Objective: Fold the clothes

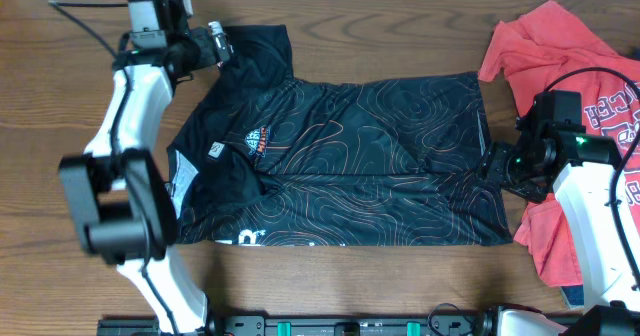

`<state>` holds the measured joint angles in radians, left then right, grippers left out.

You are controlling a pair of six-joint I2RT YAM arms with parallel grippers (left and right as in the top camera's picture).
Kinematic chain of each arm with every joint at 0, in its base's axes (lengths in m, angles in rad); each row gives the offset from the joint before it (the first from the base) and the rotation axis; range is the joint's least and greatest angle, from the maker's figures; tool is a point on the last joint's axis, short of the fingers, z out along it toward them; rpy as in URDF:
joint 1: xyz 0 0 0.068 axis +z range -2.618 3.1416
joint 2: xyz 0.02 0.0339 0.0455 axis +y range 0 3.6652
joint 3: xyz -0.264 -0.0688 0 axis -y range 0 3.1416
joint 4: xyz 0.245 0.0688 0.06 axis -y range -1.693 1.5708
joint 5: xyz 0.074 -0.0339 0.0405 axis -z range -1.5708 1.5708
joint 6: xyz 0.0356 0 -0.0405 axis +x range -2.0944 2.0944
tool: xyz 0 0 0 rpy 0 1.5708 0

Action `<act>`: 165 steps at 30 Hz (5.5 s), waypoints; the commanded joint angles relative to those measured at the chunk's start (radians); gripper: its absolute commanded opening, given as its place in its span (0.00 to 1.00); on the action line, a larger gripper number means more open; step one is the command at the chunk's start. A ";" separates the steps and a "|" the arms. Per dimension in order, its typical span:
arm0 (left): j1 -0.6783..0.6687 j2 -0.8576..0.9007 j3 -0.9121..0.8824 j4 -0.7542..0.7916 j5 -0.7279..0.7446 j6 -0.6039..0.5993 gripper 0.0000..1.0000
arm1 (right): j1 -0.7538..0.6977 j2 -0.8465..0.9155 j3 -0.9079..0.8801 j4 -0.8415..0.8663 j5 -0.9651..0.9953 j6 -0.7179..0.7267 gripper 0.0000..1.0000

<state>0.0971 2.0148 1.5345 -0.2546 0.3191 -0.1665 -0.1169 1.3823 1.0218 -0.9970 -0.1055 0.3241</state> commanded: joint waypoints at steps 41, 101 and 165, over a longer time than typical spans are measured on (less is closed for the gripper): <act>-0.063 0.251 0.027 0.047 0.036 -0.124 0.12 | 0.022 0.745 0.608 0.359 -0.119 -0.089 0.70; 0.090 -0.227 0.018 -0.860 0.078 -0.005 0.06 | -0.003 0.455 0.612 -0.204 0.217 0.018 0.02; 0.010 -0.227 -0.262 -0.998 -0.014 0.057 0.80 | -0.052 0.456 0.068 -0.160 0.115 -0.164 0.60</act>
<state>0.1169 1.7988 1.2716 -1.2594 0.2932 -0.1070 -0.1589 1.8435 1.1198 -1.1767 0.0330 0.1848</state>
